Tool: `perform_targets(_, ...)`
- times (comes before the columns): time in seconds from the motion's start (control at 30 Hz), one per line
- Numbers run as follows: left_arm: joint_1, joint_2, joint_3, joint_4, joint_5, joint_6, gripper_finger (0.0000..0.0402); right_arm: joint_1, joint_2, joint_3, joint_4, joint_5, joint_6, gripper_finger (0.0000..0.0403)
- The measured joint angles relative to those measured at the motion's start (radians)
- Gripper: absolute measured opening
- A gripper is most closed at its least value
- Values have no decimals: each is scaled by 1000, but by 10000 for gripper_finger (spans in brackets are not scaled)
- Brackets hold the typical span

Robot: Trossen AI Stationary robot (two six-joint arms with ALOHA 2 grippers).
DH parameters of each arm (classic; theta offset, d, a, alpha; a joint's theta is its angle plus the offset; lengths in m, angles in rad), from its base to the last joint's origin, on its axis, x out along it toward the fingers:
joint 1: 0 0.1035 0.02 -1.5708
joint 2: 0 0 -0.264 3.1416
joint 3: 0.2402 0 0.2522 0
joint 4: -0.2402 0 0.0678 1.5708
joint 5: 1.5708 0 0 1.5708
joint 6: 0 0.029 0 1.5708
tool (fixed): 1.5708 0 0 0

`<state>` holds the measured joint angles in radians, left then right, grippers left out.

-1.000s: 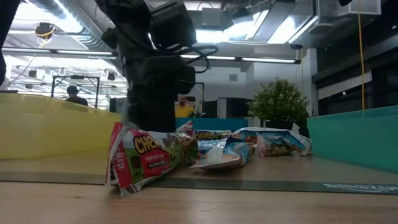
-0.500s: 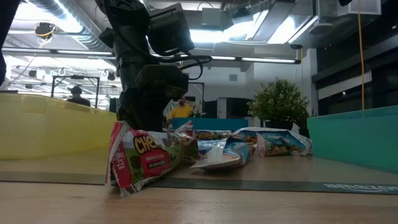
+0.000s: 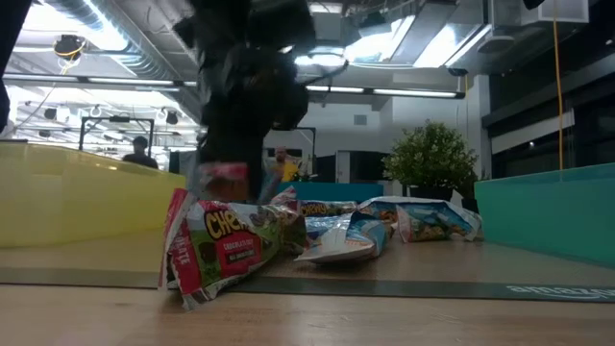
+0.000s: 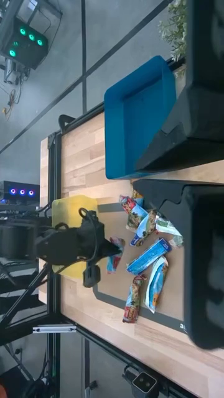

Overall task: Pick and place Granola Bars by type
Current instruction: Put the red granola bar into the yellow bin

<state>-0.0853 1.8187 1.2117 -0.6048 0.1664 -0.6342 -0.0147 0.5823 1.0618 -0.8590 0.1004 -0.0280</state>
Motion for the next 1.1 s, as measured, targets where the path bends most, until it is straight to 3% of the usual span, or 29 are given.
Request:
perform_targets(0.23, -9, -2, 269, -262, -49, 143, 3, 0, 0, 0, 0, -24, -1, 34)
perform_targets(0.6, -4, -3, 557, -308, -150, 259, 5, 0, 0, 0, 0, -24, -7, 34)
perform_targets(0.8, 6, -31, 625, -490, -181, 276, 4, 0, 0, 0, 0, -24, -19, 34)
perform_targets(1.1, 6, -267, 627, -829, -373, 164, 9, 0, 0, 0, 0, -24, -19, 34)
